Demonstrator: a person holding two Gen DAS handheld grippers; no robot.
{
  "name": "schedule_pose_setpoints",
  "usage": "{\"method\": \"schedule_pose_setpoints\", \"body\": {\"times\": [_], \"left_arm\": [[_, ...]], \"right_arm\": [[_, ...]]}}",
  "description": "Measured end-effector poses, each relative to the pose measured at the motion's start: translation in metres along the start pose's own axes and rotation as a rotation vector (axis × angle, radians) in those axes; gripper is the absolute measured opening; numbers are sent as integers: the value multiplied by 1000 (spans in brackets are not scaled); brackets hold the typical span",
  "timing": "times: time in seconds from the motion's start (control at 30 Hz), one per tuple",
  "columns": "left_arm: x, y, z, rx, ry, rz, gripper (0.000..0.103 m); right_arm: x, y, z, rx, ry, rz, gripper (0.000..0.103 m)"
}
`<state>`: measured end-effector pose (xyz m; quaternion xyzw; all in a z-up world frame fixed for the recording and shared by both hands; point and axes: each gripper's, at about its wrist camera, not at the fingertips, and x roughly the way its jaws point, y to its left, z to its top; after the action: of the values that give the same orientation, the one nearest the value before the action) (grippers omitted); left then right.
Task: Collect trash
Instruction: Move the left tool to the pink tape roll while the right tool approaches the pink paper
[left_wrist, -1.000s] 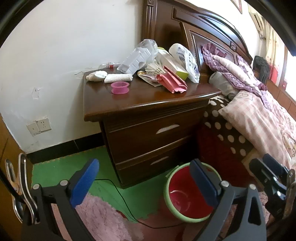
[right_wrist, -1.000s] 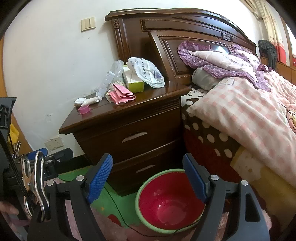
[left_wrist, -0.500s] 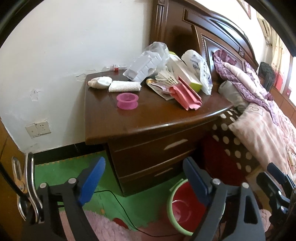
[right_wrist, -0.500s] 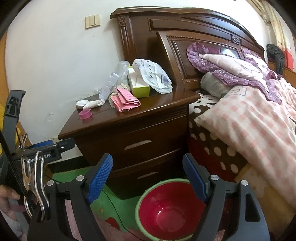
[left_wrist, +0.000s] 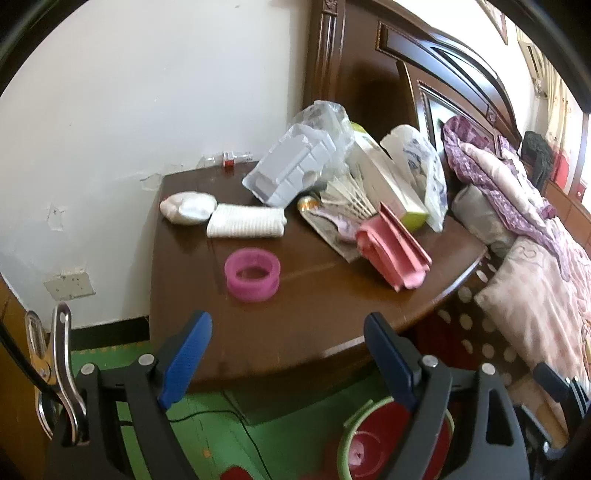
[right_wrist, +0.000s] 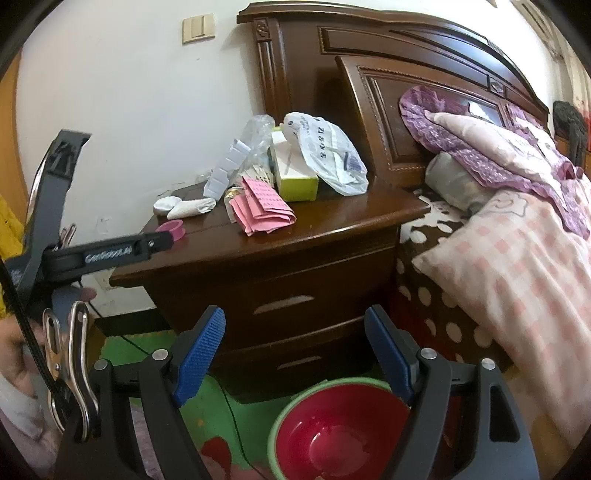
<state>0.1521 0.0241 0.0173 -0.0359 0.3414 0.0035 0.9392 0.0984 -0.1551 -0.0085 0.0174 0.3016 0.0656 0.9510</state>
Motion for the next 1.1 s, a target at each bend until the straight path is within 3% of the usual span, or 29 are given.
{"method": "schedule_pose_setpoints", "body": {"times": [0.37,0.5,0.77,0.97,1.1], "left_arm": [[35,2,25,-39,1,8,88],[49,5,28,-54,40,0,80],[64,17,28,-73,77,-3,75],[70,24,29,-79,38,9,72],[73,19,26,-38,15,61,67]], "right_arm": [[23,2,9,-12,24,10,80],[32,3,10,-21,36,13,80],[43,-1,16,6,32,40,80],[49,2,28,-9,7,50,80],[57,6,36,-19,-8,60,80]]}}
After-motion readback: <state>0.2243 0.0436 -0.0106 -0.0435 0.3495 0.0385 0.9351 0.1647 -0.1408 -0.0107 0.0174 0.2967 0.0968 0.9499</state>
